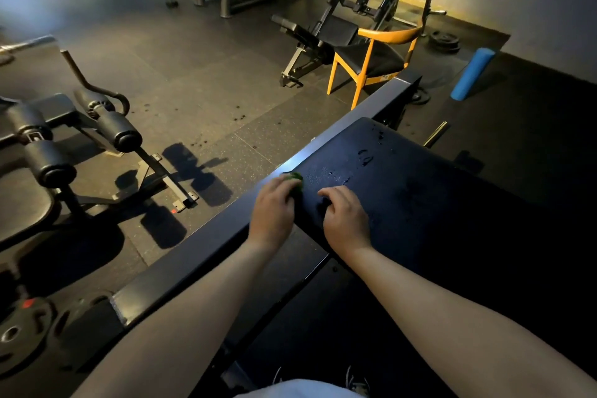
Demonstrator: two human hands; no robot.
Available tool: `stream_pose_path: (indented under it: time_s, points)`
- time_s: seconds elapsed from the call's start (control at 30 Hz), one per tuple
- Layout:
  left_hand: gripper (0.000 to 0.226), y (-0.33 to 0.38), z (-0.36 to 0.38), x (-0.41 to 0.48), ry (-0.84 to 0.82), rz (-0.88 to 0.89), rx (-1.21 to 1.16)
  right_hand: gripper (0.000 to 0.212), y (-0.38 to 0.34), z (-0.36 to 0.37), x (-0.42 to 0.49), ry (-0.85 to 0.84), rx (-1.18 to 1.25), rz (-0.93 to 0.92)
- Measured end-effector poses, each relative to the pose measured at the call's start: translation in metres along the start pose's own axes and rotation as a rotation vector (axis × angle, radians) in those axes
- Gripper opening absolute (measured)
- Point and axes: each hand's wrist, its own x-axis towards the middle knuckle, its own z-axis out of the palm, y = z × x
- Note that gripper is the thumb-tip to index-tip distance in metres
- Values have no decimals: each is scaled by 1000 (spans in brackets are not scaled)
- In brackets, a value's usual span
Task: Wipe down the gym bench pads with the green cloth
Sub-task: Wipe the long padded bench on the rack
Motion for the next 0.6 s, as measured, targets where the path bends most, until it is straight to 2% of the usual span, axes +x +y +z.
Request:
stream_pose_path:
  time_s: [0.07, 0.13, 0.2, 0.47, 0.53, 0.6]
  points:
    - [45, -1, 1, 18, 10, -211, -38, 31, 2, -2, 1, -23, -2, -8]
    - [49, -1, 4, 23, -57, -272, -41, 31, 2, -1, 2, -28, -4, -9]
    - [48, 4, 6, 18, -66, -267, -14, 30, 3, -3, 2, -45, -9, -15]
    - [33, 38, 20, -44, 71, -111, 21, 24, 3, -8, 0, -104, 33, -53]
    - [34, 36, 19, -49, 90, -123, -48, 24, 5, -8, 1, -106, 48, -65]
    - [35, 32, 17, -44, 179, -250, -191, 27, 5, -8, 1, -120, 24, -92]
